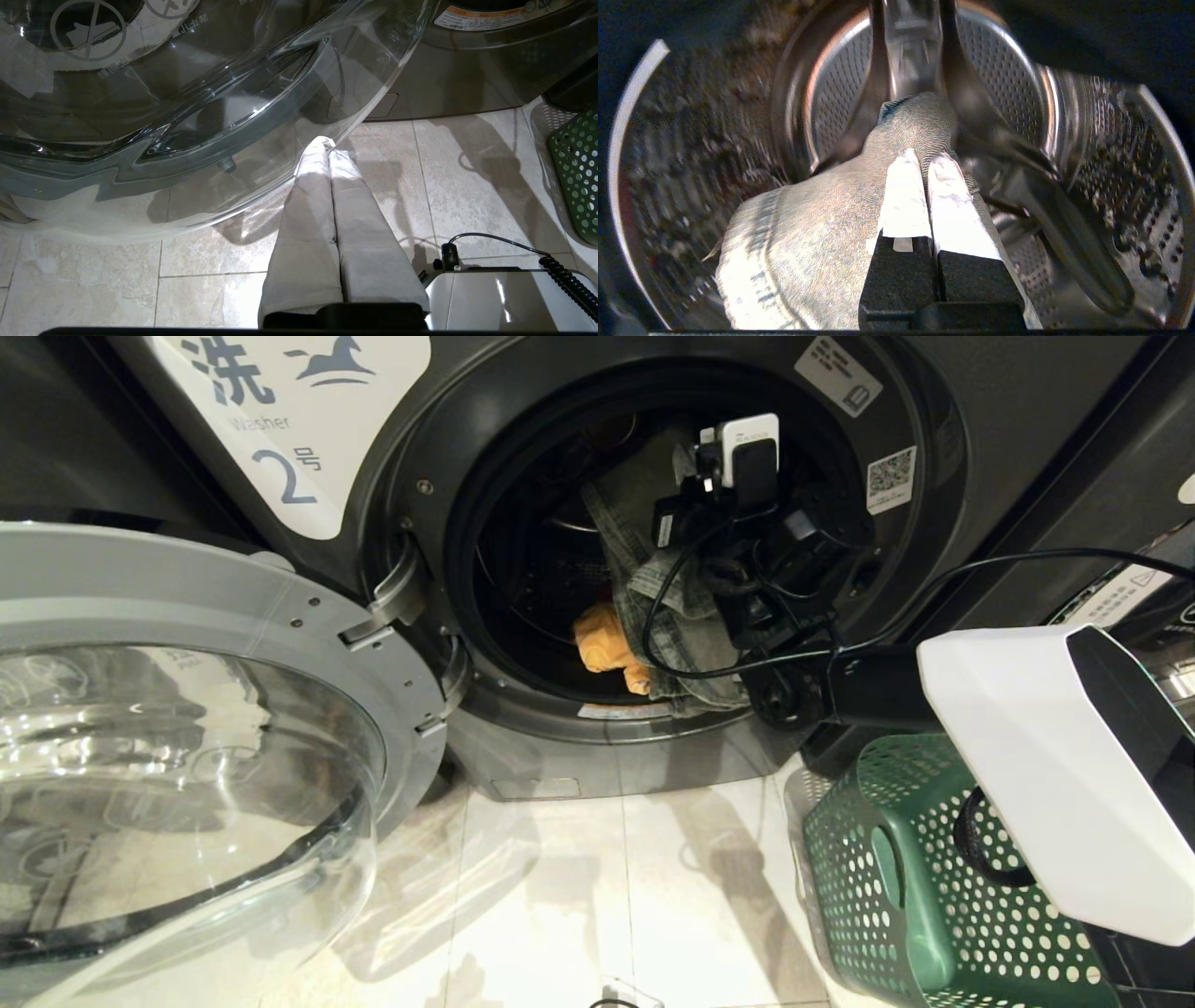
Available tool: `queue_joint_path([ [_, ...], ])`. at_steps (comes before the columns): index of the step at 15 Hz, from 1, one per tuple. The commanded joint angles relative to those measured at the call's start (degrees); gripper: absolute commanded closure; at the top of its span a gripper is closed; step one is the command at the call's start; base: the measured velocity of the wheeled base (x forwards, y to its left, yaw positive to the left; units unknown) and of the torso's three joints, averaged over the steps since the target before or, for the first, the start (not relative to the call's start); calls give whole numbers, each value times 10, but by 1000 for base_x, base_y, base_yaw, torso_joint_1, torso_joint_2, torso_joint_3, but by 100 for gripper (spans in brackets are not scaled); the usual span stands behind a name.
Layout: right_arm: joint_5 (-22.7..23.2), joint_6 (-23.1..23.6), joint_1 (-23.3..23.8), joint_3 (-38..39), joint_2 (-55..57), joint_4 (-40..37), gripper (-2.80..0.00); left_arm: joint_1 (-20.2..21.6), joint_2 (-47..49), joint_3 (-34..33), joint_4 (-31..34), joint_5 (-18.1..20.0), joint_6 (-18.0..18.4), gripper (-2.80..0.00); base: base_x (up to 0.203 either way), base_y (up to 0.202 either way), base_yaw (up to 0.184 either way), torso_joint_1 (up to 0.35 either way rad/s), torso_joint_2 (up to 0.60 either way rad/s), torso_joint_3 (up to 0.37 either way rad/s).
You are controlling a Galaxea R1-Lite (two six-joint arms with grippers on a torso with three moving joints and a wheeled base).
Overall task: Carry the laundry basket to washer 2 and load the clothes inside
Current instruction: Place the clothes into the washing machine
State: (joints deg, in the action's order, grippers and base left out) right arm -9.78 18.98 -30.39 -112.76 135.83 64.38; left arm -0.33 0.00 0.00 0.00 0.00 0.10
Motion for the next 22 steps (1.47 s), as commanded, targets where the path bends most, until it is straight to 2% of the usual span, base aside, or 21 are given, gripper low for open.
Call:
queue_joint_path([
  [1,-1,2,7,0,3,-6,0,0,0,0,0,0,0,0,0,0,0,0,0,0],
  [2,0,2,9,-1,4,-17,0,0,0,0,0,0,0,0,0,0,0,0,0,0],
  [3,0,3,12,-1,5,-22,-280,0,0,0,0,0,0,0,0,0,0,0,0,0],
  [14,3,6,12,13,0,-21,-280,0,0,0,0,0,0,0,0,0,0,0,0,0],
  [17,3,1,6,111,-56,-68,-280,0,0,0,0,0,0,0,0,0,0,0,0,0],
  [22,2,-19,-57,267,-162,-94,-280,0,0,0,0,0,0,0,0,0,0,0,0,0],
])
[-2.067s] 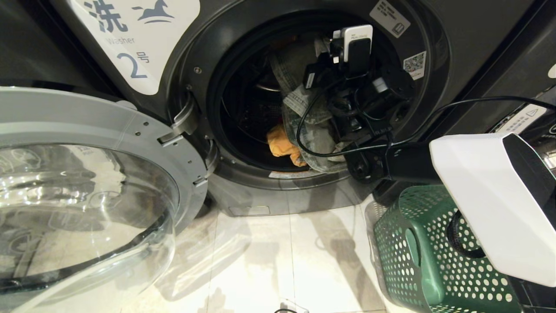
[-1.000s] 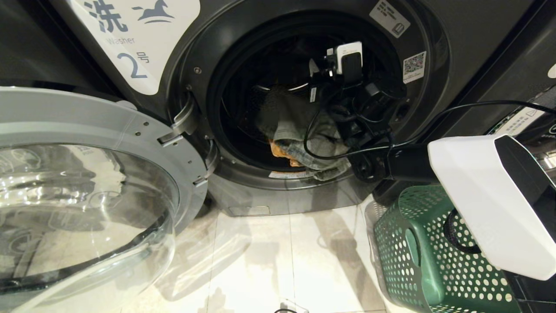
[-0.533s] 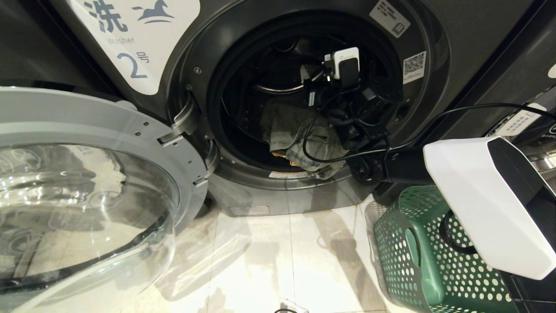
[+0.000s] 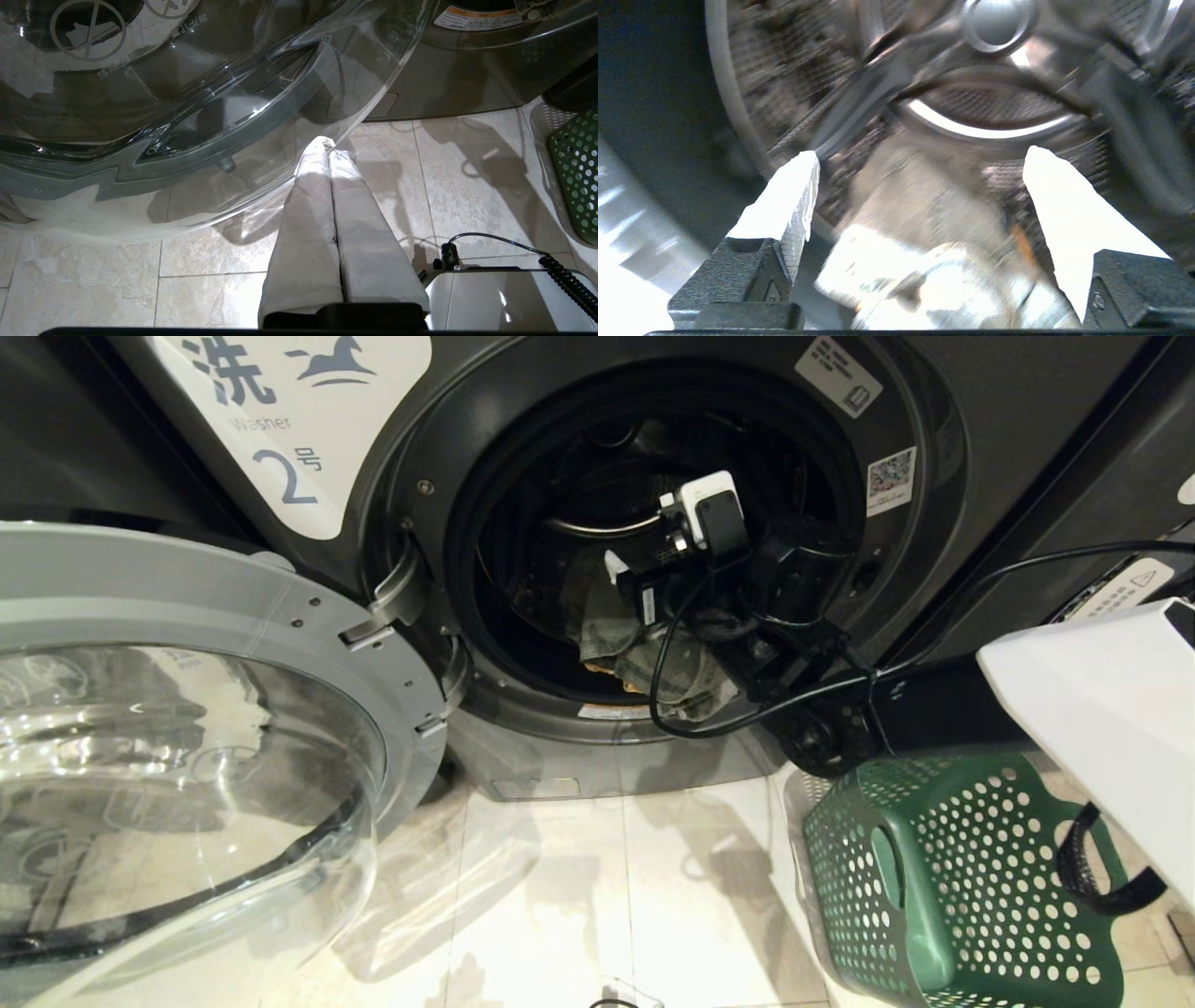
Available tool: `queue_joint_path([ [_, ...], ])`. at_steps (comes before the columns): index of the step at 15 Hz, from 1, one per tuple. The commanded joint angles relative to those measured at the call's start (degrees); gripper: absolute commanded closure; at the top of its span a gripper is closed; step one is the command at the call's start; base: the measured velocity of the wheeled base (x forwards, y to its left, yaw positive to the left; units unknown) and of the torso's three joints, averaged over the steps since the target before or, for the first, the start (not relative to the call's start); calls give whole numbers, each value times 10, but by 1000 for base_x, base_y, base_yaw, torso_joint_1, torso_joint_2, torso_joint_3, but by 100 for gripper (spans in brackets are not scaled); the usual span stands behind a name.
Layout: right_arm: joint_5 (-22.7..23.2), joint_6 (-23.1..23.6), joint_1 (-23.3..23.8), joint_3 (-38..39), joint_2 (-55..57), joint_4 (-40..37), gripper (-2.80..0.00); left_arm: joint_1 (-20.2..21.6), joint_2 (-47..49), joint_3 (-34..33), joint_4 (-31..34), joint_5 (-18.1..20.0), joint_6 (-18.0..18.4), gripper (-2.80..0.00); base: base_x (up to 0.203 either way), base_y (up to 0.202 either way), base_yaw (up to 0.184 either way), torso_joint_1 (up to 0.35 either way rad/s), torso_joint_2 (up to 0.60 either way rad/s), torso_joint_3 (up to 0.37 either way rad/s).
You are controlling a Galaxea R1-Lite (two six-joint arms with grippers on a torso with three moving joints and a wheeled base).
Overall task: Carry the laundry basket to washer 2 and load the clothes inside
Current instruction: Place the clothes into the washing machine
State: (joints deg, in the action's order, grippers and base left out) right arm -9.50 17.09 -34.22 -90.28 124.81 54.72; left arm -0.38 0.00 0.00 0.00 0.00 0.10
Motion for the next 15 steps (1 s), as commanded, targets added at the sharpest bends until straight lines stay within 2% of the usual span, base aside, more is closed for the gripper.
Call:
queue_joint_path([
  [1,-2,0,-28,60,-73,-1,-280,1,0,0,0,0,0,0,0,0,0,0,0,0],
  [4,-9,-3,-53,148,-164,-30,-280,0,0,0,0,0,0,0,0,0,0,0,0,0],
  [6,-24,-32,-80,218,-244,-84,-280,0,0,0,0,0,0,0,0,0,0,0,0,0],
  [7,-55,-58,-95,233,-276,-121,-280,0,0,0,0,0,0,0,0,0,0,0,0,0],
  [9,-162,-127,-113,227,-312,-200,-280,0,0,0,0,0,0,0,0,0,0,0,0,0],
  [11,-240,-148,-116,225,-329,-225,-280,0,0,0,0,0,0,0,0,0,0,0,0,0],
  [12,-257,-151,-116,228,-332,-226,-280,0,0,0,0,0,0,0,0,0,0,0,0,0],
  [15,-268,-144,-115,227,-333,-236,-280,0,0,0,0,0,0,0,0,0,0,0,0,0],
])
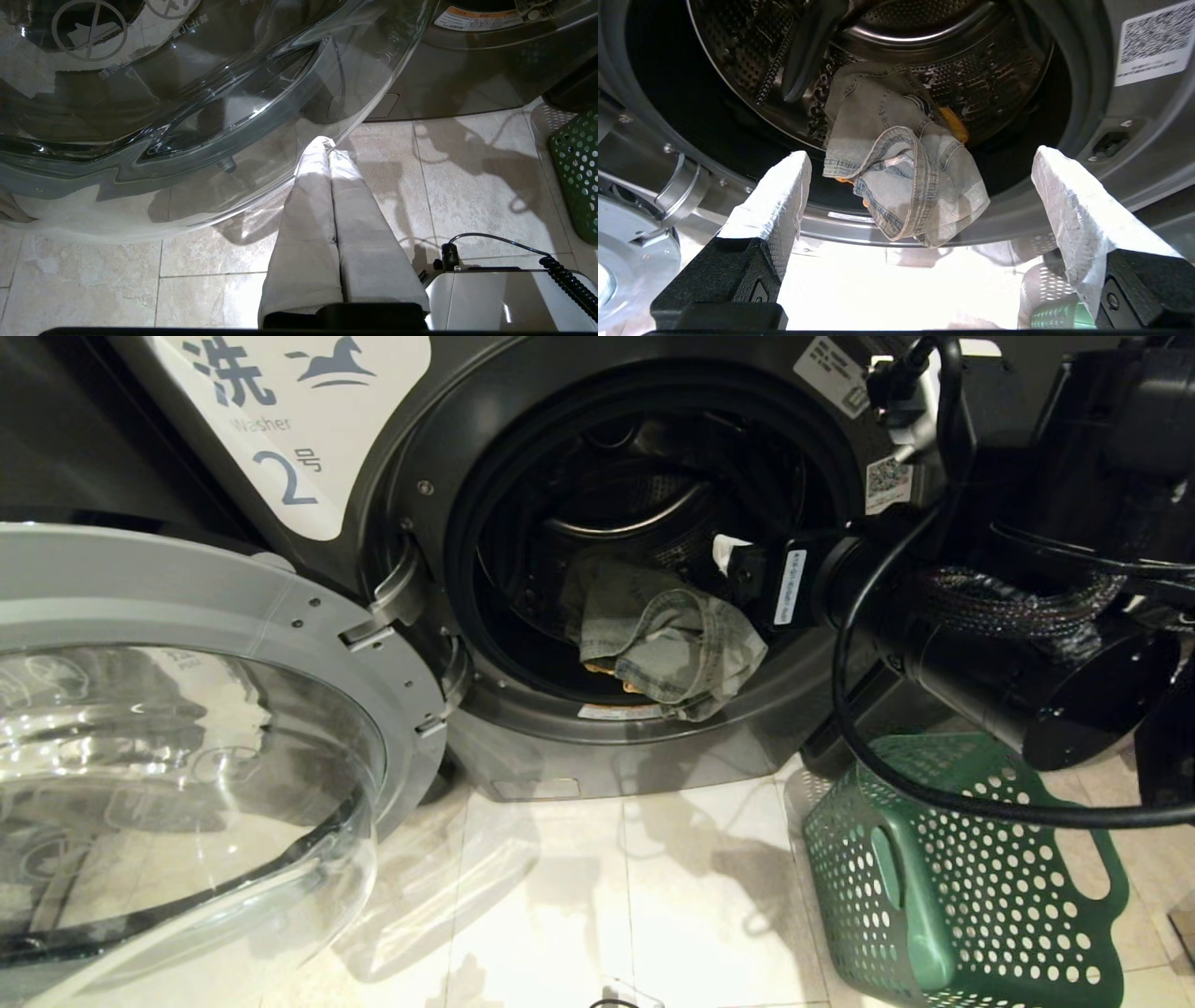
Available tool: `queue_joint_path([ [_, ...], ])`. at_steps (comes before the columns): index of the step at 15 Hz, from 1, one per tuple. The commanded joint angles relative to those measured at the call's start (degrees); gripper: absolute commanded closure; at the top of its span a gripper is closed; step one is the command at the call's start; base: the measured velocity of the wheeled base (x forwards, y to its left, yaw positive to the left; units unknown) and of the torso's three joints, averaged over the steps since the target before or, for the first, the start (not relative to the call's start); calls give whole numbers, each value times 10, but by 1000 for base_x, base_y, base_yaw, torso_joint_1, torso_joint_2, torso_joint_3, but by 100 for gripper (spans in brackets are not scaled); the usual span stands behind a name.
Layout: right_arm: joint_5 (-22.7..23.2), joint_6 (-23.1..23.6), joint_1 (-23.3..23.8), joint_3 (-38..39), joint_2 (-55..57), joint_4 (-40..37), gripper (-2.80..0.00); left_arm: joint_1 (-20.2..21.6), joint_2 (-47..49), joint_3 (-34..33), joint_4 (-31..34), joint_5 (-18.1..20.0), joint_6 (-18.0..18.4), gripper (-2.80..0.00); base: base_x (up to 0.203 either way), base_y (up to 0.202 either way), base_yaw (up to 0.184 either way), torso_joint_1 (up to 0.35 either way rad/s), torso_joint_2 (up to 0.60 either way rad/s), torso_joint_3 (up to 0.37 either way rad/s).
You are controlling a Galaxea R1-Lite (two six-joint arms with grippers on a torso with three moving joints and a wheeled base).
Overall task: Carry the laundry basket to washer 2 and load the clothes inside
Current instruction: Place the clothes into the washing machine, then close the washing machine door with the left hand
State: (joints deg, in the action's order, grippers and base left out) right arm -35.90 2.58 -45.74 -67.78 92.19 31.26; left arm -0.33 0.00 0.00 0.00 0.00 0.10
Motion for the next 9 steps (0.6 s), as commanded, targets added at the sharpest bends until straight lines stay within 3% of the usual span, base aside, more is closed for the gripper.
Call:
queue_joint_path([
  [1,-3,2,1,2,-7,-6,-280,0,1,0,0,0,0,0,0,0,0,0,0,0],
  [9,14,36,-3,19,-21,0,-280,0,0,0,0,0,0,0,0,0,0,0,0,0],
])
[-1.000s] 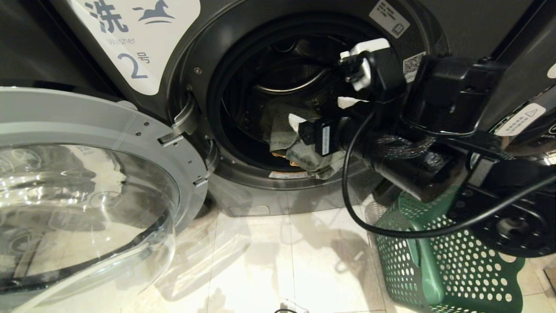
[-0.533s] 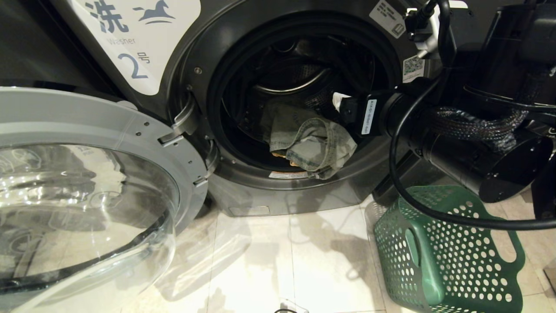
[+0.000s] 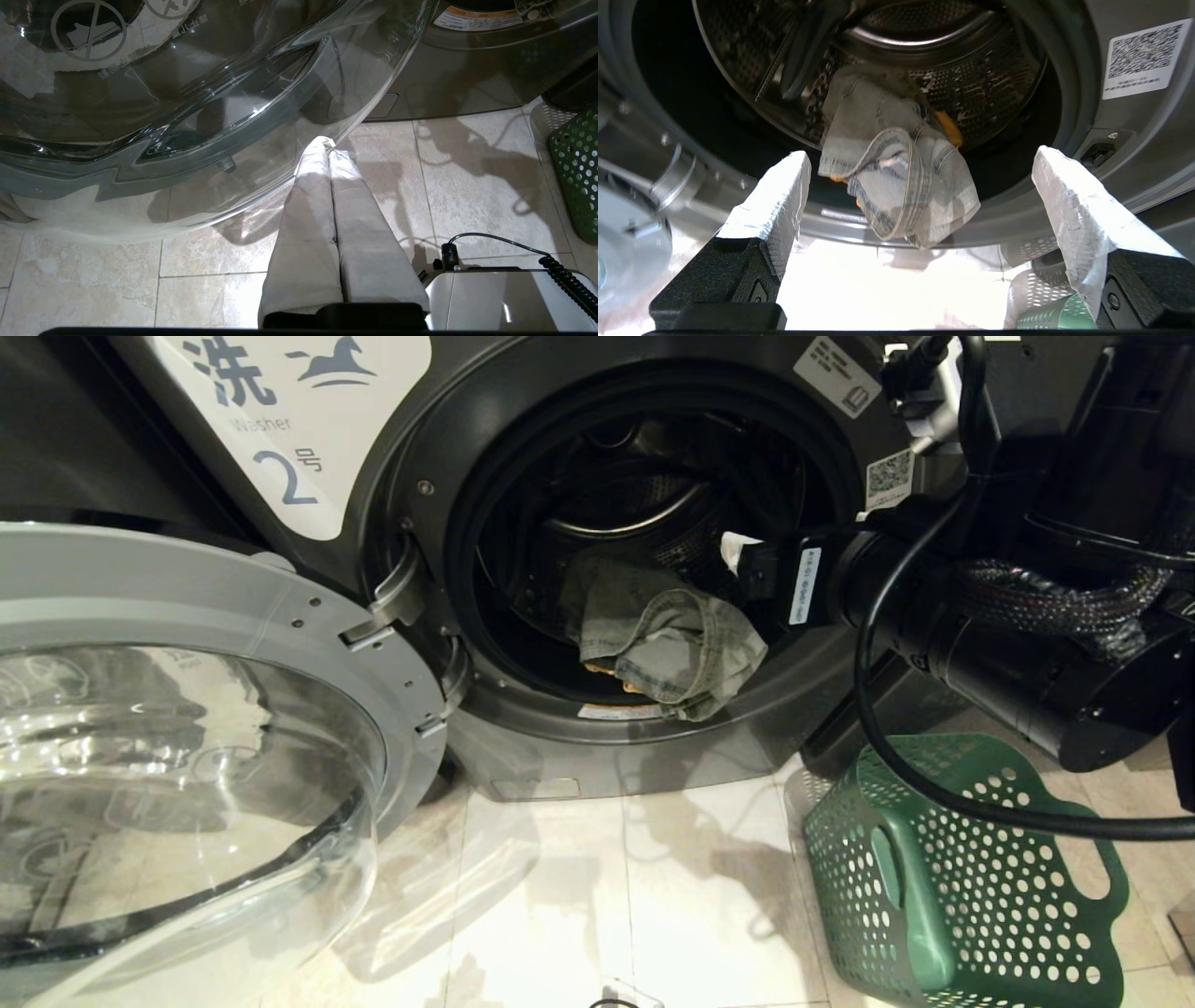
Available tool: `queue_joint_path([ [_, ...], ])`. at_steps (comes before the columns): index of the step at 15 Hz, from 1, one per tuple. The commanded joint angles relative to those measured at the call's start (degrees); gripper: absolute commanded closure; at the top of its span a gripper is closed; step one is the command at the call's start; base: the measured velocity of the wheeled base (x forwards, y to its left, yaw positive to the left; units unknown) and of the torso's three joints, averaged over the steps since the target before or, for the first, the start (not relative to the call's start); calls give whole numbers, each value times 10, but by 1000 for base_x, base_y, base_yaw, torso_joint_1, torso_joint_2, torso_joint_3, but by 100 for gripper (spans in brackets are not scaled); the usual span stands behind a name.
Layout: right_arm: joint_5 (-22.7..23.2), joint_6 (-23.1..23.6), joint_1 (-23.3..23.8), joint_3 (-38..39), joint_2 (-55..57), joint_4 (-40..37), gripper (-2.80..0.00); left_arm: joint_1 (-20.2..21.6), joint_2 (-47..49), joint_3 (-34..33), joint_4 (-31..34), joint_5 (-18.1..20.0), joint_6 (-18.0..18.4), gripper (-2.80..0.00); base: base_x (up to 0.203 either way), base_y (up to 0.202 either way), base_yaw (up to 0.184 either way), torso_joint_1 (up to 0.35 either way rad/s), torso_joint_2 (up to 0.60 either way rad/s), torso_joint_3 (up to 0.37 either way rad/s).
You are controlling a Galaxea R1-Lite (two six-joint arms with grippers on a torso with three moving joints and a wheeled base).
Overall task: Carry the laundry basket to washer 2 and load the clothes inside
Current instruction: Close the washing machine door with the left hand
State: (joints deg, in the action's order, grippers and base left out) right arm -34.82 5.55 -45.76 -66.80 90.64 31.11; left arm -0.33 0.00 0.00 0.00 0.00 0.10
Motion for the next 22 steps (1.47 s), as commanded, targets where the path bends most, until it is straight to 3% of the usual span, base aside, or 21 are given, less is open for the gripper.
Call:
queue_joint_path([
  [1,2,9,-8,10,-9,0,-280,0,0,0,0,0,0,0,0,0,0,0,0,0],
  [4,-2,11,-15,19,-57,-24,-280,0,0,0,0,0,0,0,0,0,0,0,0,0],
  [8,3,1,-15,57,-142,-144,-280,0,1,0,0,0,0,0,0,0,0,0,0,0],
  [15,22,-3,-15,67,-154,-149,-280,0,0,0,0,0,0,0,0,0,0,0,0,0],
  [22,22,-4,-15,71,-154,-149,-280,0,0,0,0,0,0,0,-1,-6,136,2,1,3],
])
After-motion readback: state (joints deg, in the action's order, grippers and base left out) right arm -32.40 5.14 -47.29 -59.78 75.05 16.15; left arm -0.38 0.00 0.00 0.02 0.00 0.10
